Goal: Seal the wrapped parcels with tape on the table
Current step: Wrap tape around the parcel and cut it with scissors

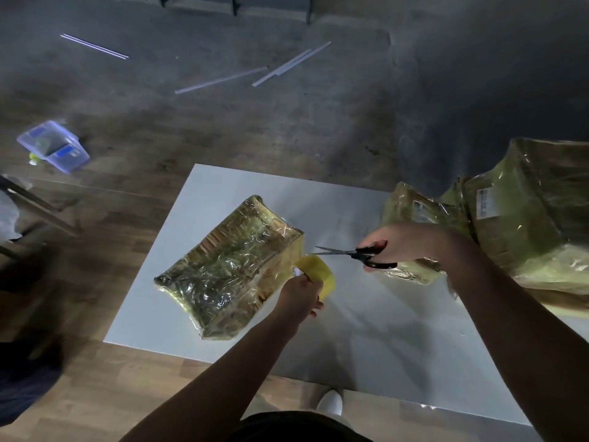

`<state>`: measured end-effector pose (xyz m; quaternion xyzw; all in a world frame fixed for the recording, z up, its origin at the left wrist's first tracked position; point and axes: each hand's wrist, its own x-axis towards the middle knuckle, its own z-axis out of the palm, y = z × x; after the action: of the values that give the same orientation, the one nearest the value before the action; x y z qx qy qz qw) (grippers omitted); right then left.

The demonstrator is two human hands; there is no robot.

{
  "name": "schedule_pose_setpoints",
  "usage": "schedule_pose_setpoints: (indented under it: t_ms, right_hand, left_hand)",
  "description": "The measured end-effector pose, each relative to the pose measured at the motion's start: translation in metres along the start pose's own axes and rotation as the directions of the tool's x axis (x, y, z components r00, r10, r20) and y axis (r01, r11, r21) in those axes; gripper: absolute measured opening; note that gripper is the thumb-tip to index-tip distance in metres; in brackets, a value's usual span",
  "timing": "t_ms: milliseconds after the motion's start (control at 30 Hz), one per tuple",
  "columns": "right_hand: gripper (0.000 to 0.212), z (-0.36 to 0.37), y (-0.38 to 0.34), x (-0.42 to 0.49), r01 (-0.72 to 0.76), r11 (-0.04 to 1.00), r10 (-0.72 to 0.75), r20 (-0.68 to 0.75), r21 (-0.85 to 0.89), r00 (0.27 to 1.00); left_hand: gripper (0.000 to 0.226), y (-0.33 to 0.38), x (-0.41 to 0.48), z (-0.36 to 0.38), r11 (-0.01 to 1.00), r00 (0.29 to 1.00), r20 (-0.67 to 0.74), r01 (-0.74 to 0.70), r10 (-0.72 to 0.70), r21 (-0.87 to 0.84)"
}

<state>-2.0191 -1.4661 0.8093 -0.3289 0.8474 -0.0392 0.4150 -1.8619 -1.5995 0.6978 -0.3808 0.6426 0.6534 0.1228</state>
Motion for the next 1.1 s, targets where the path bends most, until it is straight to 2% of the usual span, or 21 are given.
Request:
schedule_pose_setpoints:
  t_ms: [67,233,400,667,733,833,1100]
  right_hand:
    - [0.004,-0.004,-0.004,0.007,-0.003,0.999,0.005,0.032,-0.047,0.999]
    - [0.012,-0.015,-0.013,0.024,-0.015,0.996,0.024,0.099,-0.089,0.995]
    - [0.029,-0.022,-0.020,0.036,-0.023,0.987,0.043,0.125,-0.161,0.991]
    - [0.026,-0.036,-0.026,0.045,-0.054,0.970,0.098,0.175,-0.238,0.980]
    - [0.031,-0.036,-0.029,0.046,-0.057,0.965,0.106,0.182,-0.258,0.978]
    - [0.040,-0.037,-0.031,0.047,-0.064,0.964,0.120,0.207,-0.257,0.971]
    - [0.040,-0.049,-0.015,0.042,-0.057,0.975,0.111,0.246,-0.214,0.963]
  left_hand:
    - [0.015,-0.002,-0.001,-0.001,1.000,1.000,0.020,-0.005,0.006,-0.020]
    - [0.012,-0.007,-0.004,-0.001,1.000,0.998,0.068,-0.014,0.016,-0.019]
    - [0.012,-0.007,-0.006,0.001,0.999,0.996,0.089,-0.008,0.010,-0.032]
    - [0.018,-0.006,-0.009,-0.002,1.000,0.995,0.096,-0.003,0.001,0.017]
    - [0.014,-0.007,-0.010,-0.003,1.000,0.995,0.099,-0.009,0.008,0.010]
    - [0.013,-0.006,-0.012,-0.005,1.000,0.994,0.107,-0.011,0.009,0.019]
    - [0.013,-0.008,-0.016,-0.006,0.996,0.992,0.129,0.004,-0.015,0.084]
